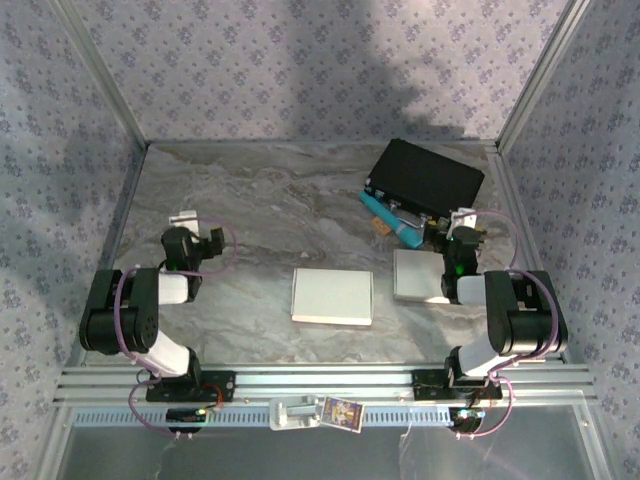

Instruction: Fold the paper box

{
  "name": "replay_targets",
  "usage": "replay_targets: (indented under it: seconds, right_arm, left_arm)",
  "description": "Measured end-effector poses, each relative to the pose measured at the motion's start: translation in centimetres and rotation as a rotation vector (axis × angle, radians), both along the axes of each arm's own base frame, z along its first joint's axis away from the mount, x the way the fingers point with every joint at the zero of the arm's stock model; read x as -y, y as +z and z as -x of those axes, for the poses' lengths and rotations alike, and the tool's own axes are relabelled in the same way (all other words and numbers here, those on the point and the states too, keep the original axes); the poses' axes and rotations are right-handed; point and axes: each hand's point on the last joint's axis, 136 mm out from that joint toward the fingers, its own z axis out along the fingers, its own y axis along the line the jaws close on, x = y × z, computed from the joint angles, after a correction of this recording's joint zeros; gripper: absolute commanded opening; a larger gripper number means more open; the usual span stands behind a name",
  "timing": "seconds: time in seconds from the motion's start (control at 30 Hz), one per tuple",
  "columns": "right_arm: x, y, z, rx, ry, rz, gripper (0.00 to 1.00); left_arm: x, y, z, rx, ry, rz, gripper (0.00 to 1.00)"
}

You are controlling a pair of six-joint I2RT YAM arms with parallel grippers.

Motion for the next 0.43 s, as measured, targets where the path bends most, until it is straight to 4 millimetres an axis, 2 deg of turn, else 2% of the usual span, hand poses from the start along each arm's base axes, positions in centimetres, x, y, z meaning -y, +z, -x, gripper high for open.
replay_targets:
  seconds: [0.43]
  right_arm:
    - [0.09, -0.40, 0.17, -0.019, -0.004, 0.010, 0.99]
  left_arm:
    - [0.00, 0.01, 0.00, 0.000, -0.001, -0.003, 1.00]
